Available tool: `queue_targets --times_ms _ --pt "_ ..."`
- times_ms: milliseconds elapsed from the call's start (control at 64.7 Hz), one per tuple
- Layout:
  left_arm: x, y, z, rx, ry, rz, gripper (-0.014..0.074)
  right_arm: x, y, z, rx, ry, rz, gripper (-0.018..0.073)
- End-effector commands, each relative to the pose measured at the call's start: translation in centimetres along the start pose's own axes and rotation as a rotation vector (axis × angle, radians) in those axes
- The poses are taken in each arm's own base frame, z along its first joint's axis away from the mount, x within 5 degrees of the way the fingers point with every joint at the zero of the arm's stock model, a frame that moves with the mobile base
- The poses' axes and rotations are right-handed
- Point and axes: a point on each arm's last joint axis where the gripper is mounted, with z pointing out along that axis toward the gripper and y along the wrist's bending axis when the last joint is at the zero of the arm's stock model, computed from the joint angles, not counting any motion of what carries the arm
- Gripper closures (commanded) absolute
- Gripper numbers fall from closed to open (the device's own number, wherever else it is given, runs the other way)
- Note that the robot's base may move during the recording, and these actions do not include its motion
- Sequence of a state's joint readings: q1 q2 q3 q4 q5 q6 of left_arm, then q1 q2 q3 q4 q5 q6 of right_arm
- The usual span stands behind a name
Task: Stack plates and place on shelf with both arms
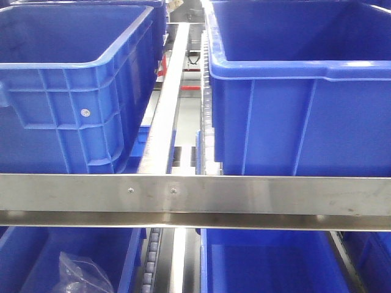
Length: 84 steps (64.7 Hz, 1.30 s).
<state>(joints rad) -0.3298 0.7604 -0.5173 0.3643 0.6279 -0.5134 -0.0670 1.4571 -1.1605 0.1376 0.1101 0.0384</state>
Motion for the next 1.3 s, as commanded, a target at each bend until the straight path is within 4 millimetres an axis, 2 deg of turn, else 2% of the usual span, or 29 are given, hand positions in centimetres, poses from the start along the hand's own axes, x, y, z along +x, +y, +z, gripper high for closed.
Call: queue_targets --times_ms 0,155,232,294,402,495,510,556,726,773,912,1035,1283 --pt "-1.2 -0.3 -0.6 0.029 -0.081 0.007 0.05 -2.9 0.4 -1.6 -0.015 -0.149 -0.002 -0.0042" --pt "-1.2 -0.3 -0.6 0.029 -0.081 0.007 0.05 -2.6 0.5 -3.1 -0.017 -0.085 -0.003 -0.0042" --pt "-1.2 -0.3 -0.6 0.029 -0.081 0.007 0.05 -2.4 0.5 -4.7 -0.019 -0.097 -0.004 -0.0035" --pt "-1.2 -0.3 -0.6 0.029 -0.081 0.007 0.05 -1.7 0.4 -6.2 -0.019 -0.116 -0.003 0.0017" --pt "-1.2 -0.3 -0.6 0.029 -0.081 0.007 0.05 -0.4 0.1 -9.6 -0.023 -0.174 -0.003 0.0214" --pt "-1.2 -0.3 -0.6 0.029 -0.081 0.007 0.05 2.2 -0.4 -12.3 -0.021 -0.198 -0.003 0.0517" --pt "-1.2 -0.3 -0.6 0.029 -0.081 0.007 0.05 2.6 -0.4 -12.7 -0.021 -0.203 -0.003 0.0532" --pt "-1.2 -0.3 -0.6 0.029 -0.081 0.007 0.05 4.1 -0.7 -14.4 -0.022 -0.251 -0.002 0.0482" --pt "-1.2 -0.3 -0.6 0.029 -0.081 0.007 0.05 10.0 -1.9 -17.5 -0.016 -0.298 -0.002 0.0512" --pt "-1.2 -0.3 -0.6 0.029 -0.081 0.007 0.05 12.0 -2.2 -18.2 -0.013 -0.308 -0.002 0.0512" --pt "-1.2 -0.3 -0.6 0.029 -0.081 0.007 0.05 15.1 -2.8 -18.9 -0.007 -0.322 -0.002 0.0512" --pt "-1.2 -0.3 -0.6 0.029 -0.081 0.007 0.05 16.0 -3.0 -18.9 -0.004 -0.308 -0.002 0.0512" --pt "-1.2 -0.3 -0.6 0.029 -0.081 0.007 0.05 16.0 -3.0 -18.9 -0.004 -0.305 -0.002 0.0512"
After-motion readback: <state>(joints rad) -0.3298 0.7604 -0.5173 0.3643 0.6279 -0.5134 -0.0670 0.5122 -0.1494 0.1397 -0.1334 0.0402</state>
